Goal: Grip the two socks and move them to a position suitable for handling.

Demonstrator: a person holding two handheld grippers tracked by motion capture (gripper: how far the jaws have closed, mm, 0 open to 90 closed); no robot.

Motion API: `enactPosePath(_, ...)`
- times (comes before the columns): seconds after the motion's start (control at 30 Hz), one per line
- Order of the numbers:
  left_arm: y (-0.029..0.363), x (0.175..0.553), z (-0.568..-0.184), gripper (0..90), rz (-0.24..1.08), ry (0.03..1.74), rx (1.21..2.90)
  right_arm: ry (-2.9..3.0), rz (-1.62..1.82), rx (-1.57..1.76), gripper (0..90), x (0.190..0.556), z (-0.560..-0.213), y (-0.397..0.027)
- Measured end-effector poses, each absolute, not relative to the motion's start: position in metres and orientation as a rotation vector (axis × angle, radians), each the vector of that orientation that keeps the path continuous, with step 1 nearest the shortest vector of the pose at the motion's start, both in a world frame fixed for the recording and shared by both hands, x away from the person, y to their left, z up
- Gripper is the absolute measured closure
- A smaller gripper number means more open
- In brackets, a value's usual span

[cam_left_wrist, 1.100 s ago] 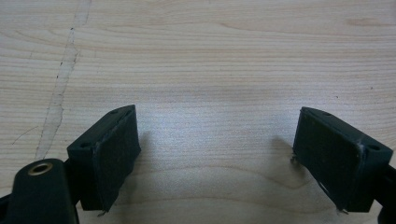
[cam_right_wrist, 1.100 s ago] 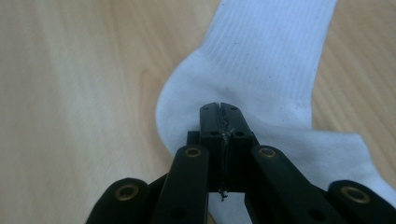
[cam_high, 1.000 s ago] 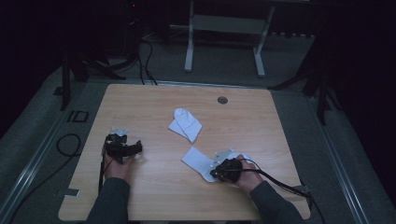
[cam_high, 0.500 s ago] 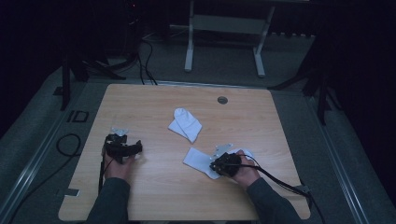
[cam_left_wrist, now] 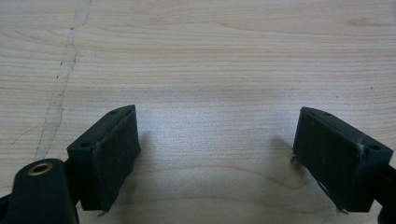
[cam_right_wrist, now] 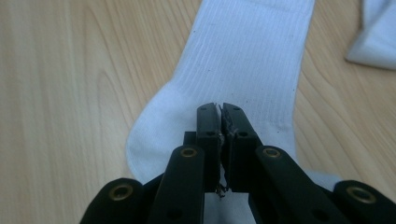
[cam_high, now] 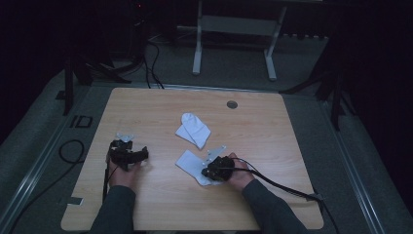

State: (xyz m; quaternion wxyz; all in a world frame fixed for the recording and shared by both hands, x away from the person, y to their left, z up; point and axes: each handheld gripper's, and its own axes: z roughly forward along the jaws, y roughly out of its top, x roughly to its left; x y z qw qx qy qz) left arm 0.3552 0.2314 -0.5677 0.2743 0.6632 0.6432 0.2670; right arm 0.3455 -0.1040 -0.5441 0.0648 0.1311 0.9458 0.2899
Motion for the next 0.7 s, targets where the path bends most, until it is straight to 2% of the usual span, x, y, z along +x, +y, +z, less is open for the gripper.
enactPosePath(0.23,0.231,0.355,-0.568,14.5,0.718,1.729,1.784,2.884,0.893,0.324,85.9,0.346,-0.544,-0.092)
enactPosePath(0.4,0.231,0.355,-0.568,14.5,0.718,1.729,1.784,2.885,0.904,0.365,81.9,0.350,-0.543,-0.095)
enactPosePath(0.7,0.231,0.355,-0.568,14.5,0.718,1.729,1.784,2.696,0.892,0.598,81.2,0.386,-0.530,-0.104)
